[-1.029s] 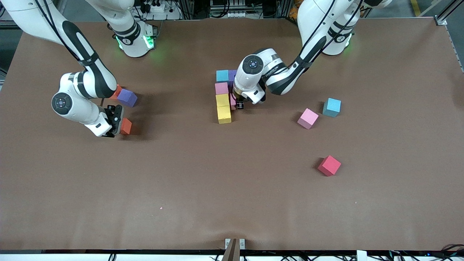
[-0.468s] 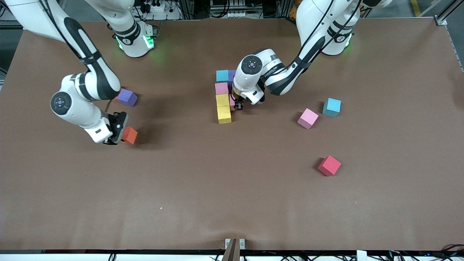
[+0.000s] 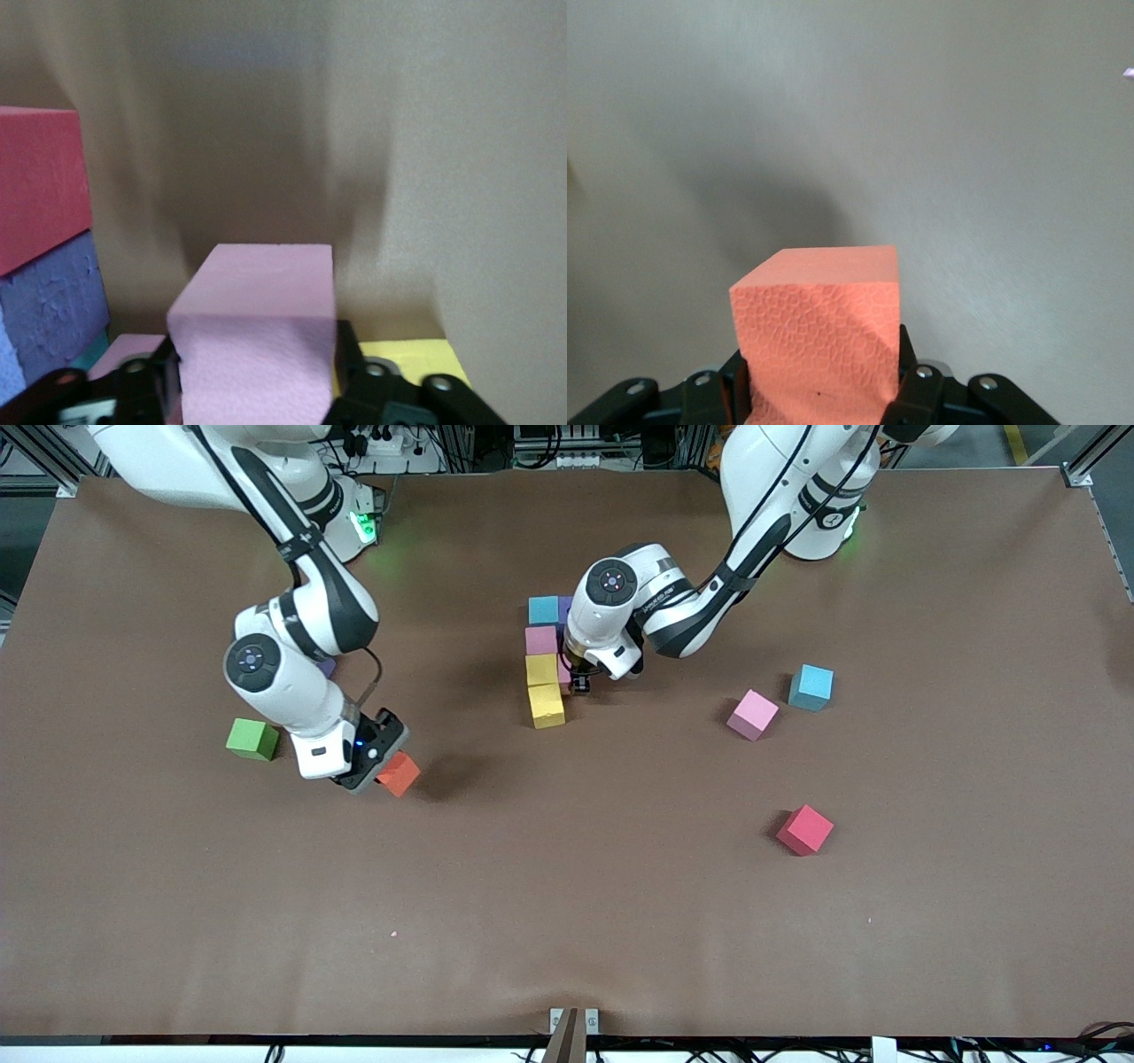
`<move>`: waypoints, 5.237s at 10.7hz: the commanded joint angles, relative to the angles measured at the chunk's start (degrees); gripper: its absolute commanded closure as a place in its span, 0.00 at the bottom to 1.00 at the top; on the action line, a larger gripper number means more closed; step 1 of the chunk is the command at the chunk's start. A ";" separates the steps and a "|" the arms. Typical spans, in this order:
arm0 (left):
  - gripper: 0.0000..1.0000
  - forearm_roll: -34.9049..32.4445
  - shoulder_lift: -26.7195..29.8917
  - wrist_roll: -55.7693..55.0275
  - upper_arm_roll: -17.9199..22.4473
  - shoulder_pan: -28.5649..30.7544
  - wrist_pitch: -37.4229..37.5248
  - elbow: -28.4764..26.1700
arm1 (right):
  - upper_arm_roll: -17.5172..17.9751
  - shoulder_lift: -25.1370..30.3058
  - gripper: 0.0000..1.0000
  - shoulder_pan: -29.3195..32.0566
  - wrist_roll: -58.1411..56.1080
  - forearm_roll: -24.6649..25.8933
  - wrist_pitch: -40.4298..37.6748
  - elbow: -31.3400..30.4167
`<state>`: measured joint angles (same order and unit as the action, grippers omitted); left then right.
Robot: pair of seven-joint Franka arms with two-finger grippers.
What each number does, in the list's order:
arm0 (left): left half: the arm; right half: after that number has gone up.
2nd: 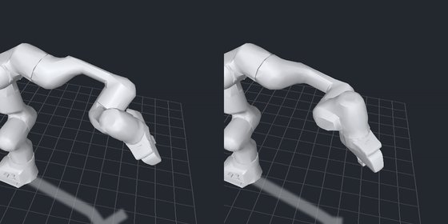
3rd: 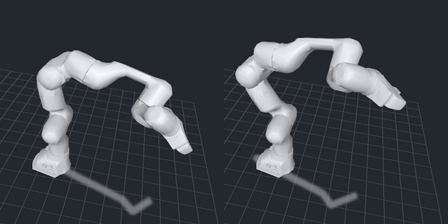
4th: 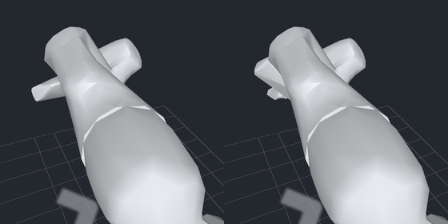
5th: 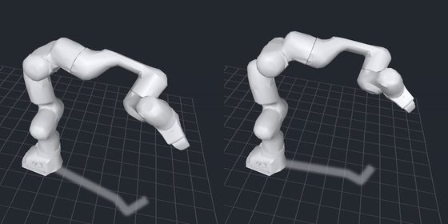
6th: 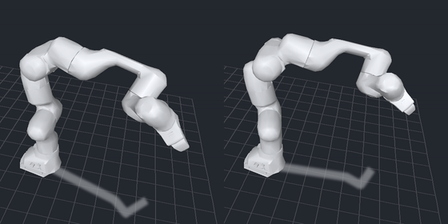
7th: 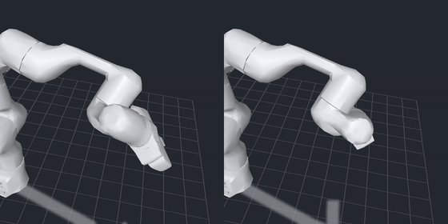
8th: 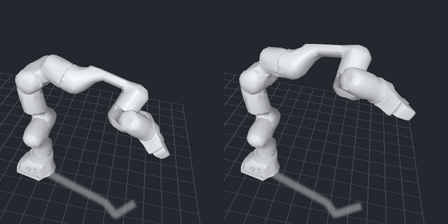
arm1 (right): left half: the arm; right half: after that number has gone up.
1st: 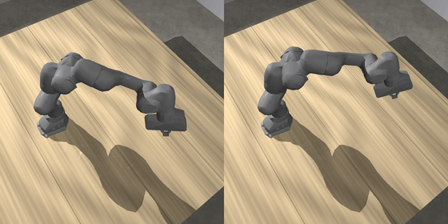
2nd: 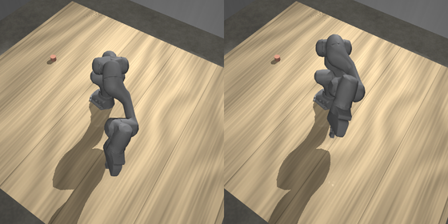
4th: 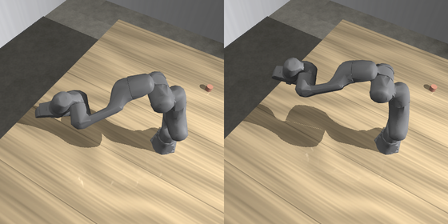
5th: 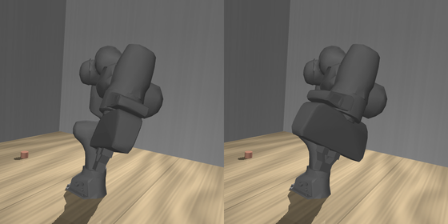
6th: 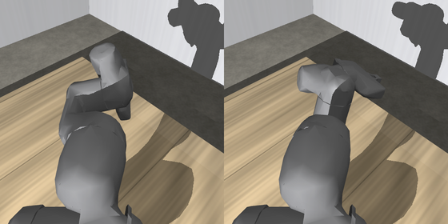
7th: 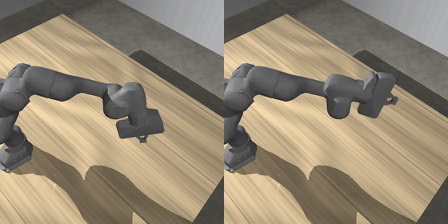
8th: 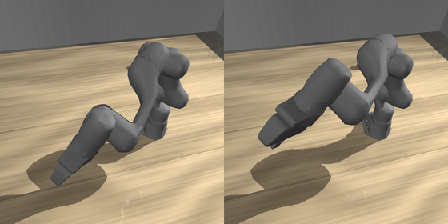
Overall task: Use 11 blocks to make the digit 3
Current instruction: 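Carry orange to the column with the right gripper while the left gripper withdraws, then place orange below yellow with the right gripper while the left gripper grasps pink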
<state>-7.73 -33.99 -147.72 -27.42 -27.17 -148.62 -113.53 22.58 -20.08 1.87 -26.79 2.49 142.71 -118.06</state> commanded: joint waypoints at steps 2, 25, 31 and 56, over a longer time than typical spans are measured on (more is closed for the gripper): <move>0.00 0.08 3.48 3.55 0.26 -0.34 1.30 0.24 | -0.43 -4.34 0.77 -5.11 13.40 -0.82 -0.85 6.43; 0.00 -1.33 17.64 97.69 -7.21 41.23 22.61 -9.85 | -15.28 -16.04 0.76 -39.31 71.26 0.76 -1.30 18.04; 0.00 -1.85 17.29 64.15 -7.12 37.72 16.63 -15.13 | -15.28 -16.39 0.76 -39.13 70.21 0.76 -1.82 17.87; 1.00 -4.85 11.23 41.39 -8.26 32.28 14.85 -9.35 | -15.20 -5.96 0.00 -34.15 69.94 0.50 -2.86 17.78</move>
<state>-12.28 -22.33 -103.10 -35.67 6.73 -133.90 -124.40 7.06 -31.69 -35.01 43.31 2.96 141.55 -98.44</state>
